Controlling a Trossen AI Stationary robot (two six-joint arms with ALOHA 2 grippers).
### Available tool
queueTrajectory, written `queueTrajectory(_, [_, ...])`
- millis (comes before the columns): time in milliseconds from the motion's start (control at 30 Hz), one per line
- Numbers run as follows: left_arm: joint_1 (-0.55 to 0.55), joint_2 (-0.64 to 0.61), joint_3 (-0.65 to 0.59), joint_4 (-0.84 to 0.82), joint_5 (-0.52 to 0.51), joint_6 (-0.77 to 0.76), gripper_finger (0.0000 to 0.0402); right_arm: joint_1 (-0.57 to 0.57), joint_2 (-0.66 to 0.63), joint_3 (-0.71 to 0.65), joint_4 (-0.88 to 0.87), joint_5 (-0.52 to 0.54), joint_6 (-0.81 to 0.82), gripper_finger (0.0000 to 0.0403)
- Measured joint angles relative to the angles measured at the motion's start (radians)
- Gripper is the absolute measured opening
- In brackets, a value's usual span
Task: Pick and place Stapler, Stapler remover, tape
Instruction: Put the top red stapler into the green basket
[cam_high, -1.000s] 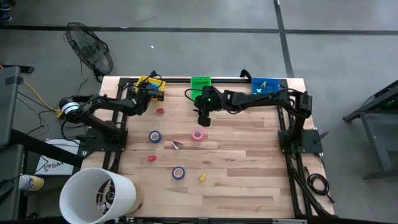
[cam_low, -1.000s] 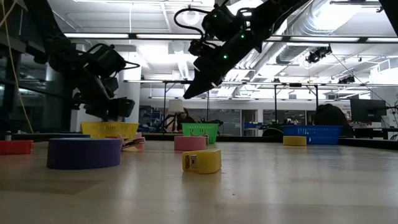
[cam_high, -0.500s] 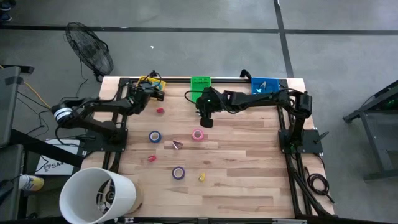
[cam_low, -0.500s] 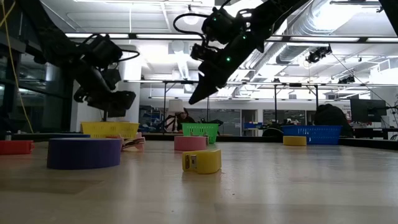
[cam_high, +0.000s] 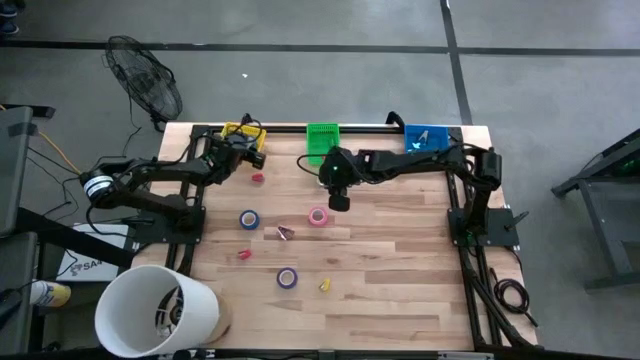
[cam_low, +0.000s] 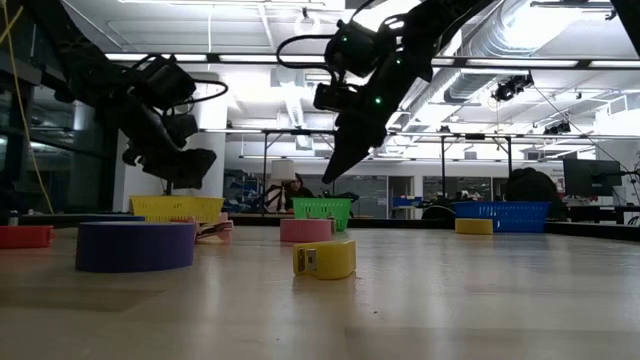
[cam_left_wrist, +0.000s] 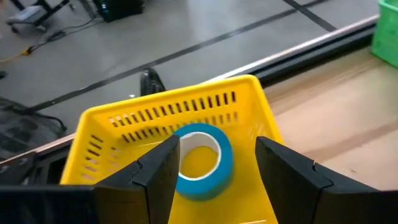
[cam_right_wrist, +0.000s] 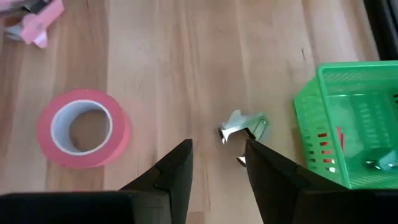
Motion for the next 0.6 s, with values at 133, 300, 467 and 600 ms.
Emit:
queueTrajectory(133, [0.0, 0.0, 0.0, 0.0, 0.051, 0.031, 0.0204, 0.02, 0.0, 0.0, -0.006, 0.085, 0.002, 0.0138])
queueTrajectory(300, [0.0, -0.031, 0.0, -0.024, 0.123, 0.06, 0.0204, 0.025, 0.0, 0.0, -0.028, 0.129, 0.005, 0.0138])
queueTrajectory(467, [0.0, -0.086, 0.0, -0.063, 0.195, 0.103, 0.0204, 0.025, -0.015, -0.049, 0.021, 0.172, 0.011, 0.0138])
queueTrajectory(600, [0.0, -0.127, 0.0, -0.116, 0.223, 0.14, 0.0204, 0.021, -0.083, -0.174, 0.147, 0.212, 0.029, 0.0138])
